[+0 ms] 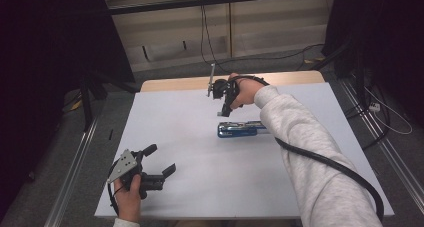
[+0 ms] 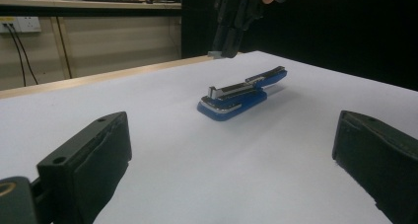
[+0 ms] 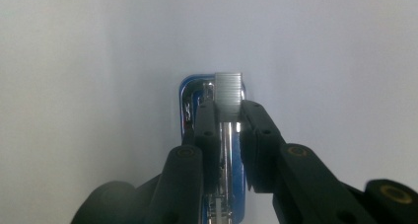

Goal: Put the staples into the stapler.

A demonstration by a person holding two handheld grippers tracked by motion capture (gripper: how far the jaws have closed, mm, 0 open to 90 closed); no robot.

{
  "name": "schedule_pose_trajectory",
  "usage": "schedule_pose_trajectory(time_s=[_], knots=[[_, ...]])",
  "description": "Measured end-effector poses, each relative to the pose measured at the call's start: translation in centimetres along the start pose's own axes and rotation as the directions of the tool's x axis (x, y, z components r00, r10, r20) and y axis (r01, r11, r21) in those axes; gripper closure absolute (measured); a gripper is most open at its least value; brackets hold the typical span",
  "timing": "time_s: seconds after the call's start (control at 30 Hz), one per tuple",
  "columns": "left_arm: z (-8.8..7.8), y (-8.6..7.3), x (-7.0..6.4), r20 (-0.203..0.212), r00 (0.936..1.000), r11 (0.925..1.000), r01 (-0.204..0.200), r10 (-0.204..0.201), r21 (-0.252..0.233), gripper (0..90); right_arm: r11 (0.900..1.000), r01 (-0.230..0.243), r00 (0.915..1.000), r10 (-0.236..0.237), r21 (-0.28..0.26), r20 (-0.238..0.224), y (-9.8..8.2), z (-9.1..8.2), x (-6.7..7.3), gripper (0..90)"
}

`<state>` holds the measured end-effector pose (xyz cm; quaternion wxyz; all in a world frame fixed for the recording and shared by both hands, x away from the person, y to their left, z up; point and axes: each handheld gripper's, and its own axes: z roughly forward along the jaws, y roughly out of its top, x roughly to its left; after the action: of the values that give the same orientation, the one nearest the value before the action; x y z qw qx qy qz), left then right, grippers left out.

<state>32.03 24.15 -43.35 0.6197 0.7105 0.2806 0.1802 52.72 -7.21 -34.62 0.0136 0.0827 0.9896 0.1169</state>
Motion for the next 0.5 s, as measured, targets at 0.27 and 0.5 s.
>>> schedule_pose_trajectory(time_s=[0.27,0.5], knots=[[-0.07,0.0,-0.06,0.004,1.0,1.0,0.004,-0.004,0.0,1.5,1.0,-0.01,0.9999,0.01,-0.006,-0.001,-0.11,-0.32,-0.09,78.5],[-0.03,0.03,-0.05,0.006,1.0,1.0,0.0,0.0,-0.004,1.5,1.0,-0.007,1.0,0.007,-0.005,0.003,-0.09,-0.17,-0.06,78.6]])
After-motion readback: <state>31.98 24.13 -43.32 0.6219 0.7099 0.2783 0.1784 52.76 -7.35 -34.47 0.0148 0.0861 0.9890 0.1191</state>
